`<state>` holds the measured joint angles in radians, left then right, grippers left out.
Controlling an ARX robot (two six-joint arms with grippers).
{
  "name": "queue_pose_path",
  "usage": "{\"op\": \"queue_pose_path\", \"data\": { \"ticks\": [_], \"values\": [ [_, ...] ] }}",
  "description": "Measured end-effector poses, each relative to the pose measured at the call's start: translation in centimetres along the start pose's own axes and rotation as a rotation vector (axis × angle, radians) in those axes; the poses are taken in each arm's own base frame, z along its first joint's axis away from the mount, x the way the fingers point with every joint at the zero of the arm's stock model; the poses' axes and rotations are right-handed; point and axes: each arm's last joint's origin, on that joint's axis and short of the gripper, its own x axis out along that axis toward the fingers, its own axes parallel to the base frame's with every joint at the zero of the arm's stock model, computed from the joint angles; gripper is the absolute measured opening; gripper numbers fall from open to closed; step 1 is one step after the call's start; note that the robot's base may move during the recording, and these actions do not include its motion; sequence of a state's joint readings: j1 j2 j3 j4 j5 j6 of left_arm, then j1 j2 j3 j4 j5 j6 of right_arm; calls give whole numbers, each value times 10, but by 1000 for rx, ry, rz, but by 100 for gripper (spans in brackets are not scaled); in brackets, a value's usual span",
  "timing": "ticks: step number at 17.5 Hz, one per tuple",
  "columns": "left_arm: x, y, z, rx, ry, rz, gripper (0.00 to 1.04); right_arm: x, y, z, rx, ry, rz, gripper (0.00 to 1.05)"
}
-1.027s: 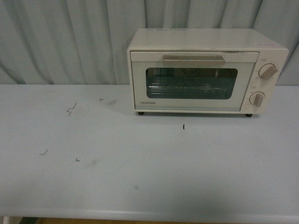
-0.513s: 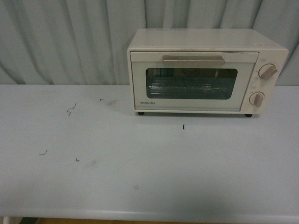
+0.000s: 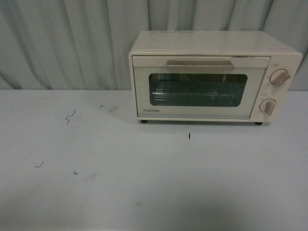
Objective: Open oven
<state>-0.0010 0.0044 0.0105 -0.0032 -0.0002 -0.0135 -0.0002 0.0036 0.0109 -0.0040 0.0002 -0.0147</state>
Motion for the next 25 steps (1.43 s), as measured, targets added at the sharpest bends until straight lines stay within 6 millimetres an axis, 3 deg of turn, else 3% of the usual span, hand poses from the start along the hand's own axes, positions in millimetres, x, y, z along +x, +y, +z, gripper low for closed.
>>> {"op": "queue_pose_path", "data": {
  "ticks": [24,25],
  "values": [
    [0,0,0,0,0,0,98,0,0,0,0,0,0,98],
    [-1,0,-2,-37,164,-26,98,0,0,0,0,0,0,98]
  ]
}}
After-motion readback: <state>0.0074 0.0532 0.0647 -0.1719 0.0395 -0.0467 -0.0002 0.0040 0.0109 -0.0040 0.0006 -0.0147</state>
